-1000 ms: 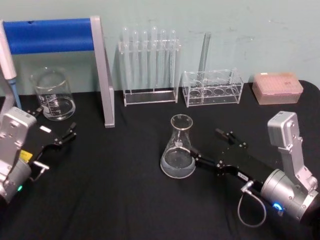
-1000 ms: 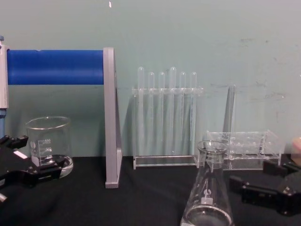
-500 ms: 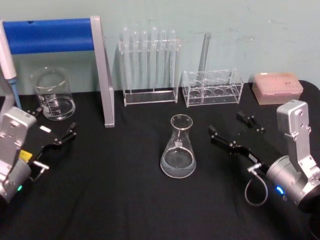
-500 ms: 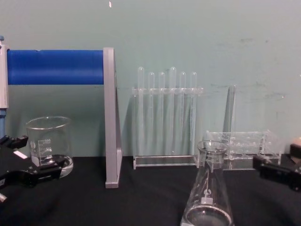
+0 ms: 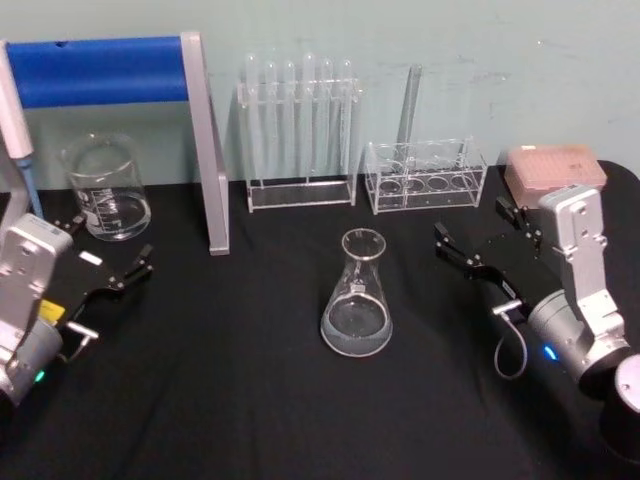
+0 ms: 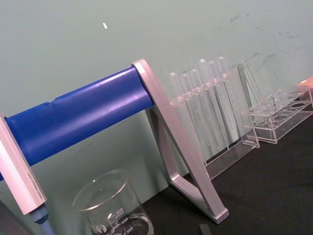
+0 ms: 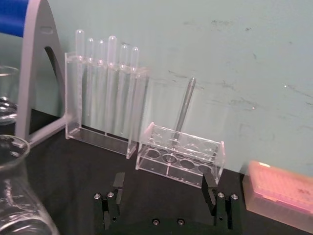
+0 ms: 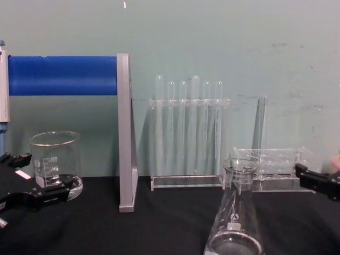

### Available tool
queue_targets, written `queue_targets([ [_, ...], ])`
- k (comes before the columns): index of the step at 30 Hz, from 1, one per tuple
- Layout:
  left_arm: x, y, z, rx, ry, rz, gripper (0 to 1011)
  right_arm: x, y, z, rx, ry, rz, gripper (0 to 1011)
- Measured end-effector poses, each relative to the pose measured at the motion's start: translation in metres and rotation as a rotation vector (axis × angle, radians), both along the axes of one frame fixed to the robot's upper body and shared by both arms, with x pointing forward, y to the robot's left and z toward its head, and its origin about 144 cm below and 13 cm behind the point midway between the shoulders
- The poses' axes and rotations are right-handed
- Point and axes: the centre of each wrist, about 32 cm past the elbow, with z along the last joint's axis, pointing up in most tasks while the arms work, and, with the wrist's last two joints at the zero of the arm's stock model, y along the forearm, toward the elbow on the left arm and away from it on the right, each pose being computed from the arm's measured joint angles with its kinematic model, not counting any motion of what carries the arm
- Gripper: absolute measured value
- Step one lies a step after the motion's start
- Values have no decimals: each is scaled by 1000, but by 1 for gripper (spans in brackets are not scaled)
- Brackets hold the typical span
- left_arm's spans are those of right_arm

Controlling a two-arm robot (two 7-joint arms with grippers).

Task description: Grasp the erlenmeyer flask with one hand, shake it three times, then place it back.

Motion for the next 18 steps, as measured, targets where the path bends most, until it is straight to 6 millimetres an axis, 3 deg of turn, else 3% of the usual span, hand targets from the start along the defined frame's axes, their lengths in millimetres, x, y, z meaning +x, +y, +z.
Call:
queue_targets([
  [18,0,0,0,0,0,0,1001,5,7,-9,-89,-38,-35,1000],
])
